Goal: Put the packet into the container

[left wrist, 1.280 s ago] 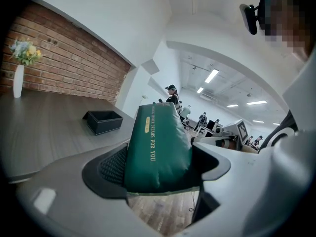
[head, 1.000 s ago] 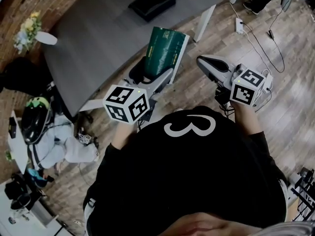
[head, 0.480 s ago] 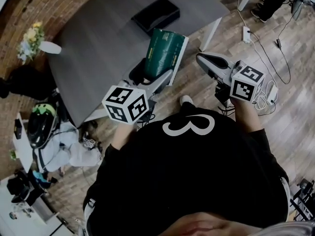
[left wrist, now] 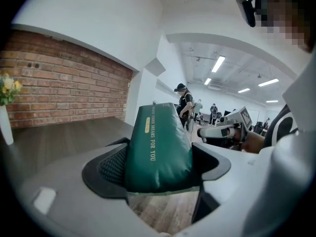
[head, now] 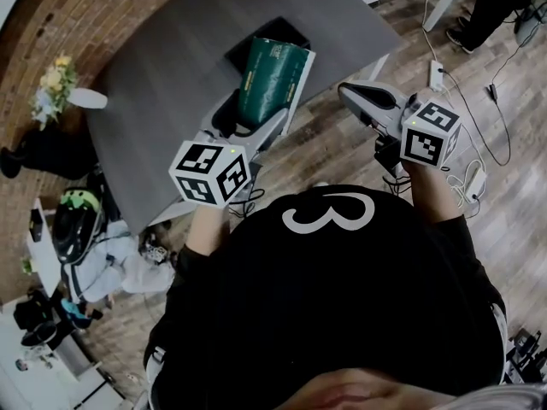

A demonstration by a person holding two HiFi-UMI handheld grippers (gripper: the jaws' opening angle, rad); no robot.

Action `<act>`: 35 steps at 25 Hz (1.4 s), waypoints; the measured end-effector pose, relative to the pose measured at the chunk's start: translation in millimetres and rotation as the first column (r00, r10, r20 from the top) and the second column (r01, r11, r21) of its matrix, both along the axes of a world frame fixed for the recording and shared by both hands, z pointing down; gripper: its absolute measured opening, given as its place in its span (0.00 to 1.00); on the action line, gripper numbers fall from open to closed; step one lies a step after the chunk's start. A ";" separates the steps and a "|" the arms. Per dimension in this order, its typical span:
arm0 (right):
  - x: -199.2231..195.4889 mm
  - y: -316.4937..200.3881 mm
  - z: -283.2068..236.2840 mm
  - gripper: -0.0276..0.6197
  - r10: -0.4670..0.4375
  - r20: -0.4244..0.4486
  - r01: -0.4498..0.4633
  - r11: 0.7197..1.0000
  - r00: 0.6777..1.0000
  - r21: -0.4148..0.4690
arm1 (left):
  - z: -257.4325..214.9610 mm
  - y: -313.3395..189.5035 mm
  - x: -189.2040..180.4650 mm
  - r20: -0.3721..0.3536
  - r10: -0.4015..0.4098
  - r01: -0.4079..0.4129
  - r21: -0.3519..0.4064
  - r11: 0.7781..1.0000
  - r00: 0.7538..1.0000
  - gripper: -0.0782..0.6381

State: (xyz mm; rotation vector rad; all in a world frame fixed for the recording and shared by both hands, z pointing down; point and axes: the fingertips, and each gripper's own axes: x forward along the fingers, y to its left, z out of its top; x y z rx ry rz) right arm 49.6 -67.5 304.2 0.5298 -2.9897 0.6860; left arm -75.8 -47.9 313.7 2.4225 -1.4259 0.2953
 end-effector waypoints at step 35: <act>-46.1 -130.1 57.4 0.05 0.131 -0.029 -0.134 0.975 0.991 -0.179 | 87.4 -159.3 -64.5 0.251 0.339 -0.306 -0.159 0.939 0.907 0.70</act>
